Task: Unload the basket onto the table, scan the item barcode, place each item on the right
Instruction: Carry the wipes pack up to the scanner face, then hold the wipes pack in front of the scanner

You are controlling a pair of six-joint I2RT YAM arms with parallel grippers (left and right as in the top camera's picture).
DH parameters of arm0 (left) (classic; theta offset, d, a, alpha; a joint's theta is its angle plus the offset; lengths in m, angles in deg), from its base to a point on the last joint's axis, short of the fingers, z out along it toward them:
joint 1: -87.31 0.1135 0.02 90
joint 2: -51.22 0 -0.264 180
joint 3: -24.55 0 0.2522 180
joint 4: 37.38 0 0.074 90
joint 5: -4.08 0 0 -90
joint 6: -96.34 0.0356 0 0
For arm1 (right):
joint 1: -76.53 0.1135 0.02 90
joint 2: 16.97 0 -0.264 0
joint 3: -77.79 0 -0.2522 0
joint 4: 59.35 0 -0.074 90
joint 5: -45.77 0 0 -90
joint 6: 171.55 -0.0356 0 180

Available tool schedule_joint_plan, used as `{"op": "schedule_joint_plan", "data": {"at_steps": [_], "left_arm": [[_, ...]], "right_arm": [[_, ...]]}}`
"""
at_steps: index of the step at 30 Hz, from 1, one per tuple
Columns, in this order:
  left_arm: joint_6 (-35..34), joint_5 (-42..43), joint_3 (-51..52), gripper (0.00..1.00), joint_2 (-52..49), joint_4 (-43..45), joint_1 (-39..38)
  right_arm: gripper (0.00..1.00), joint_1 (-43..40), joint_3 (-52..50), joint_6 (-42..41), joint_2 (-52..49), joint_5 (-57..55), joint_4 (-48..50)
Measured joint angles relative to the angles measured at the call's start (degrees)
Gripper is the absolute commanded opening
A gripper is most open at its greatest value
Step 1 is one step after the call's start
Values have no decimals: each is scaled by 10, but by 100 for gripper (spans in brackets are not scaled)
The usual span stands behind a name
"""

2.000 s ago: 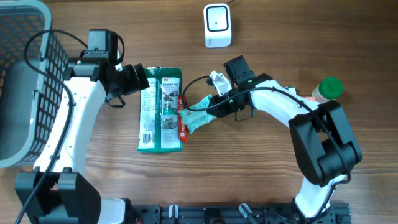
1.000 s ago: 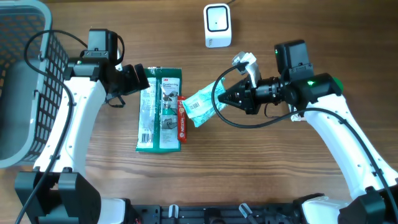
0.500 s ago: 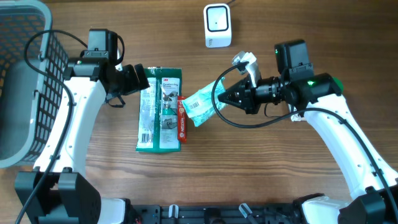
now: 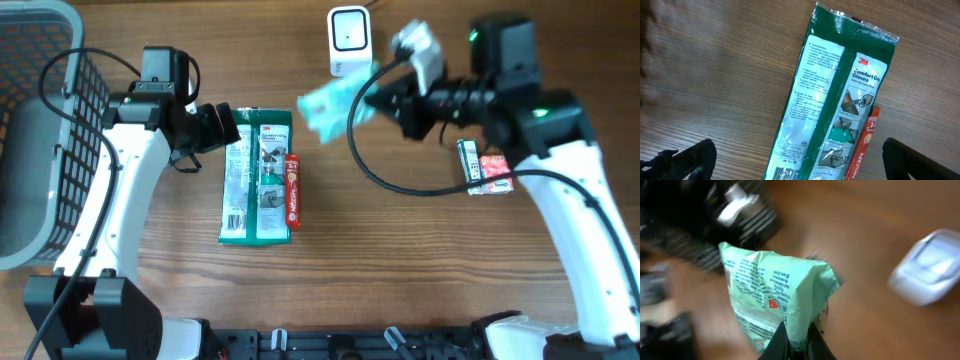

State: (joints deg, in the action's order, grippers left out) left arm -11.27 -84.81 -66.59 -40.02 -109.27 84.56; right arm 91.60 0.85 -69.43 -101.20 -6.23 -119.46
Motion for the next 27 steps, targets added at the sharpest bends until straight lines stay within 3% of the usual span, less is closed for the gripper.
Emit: {"op": "schedule_joint_plan", "data": {"at_steps": [8,17,27], "left_arm": [[0,0,0,100,0,0,0],[0,0,0,100,0,0,0],[0,0,0,100,0,0,0]], "right_arm": [[4,0,24,82,-23,-210,94],[4,17,23,137,-177,-419,279],[4,90,22,307,-327,-599,517]]}}
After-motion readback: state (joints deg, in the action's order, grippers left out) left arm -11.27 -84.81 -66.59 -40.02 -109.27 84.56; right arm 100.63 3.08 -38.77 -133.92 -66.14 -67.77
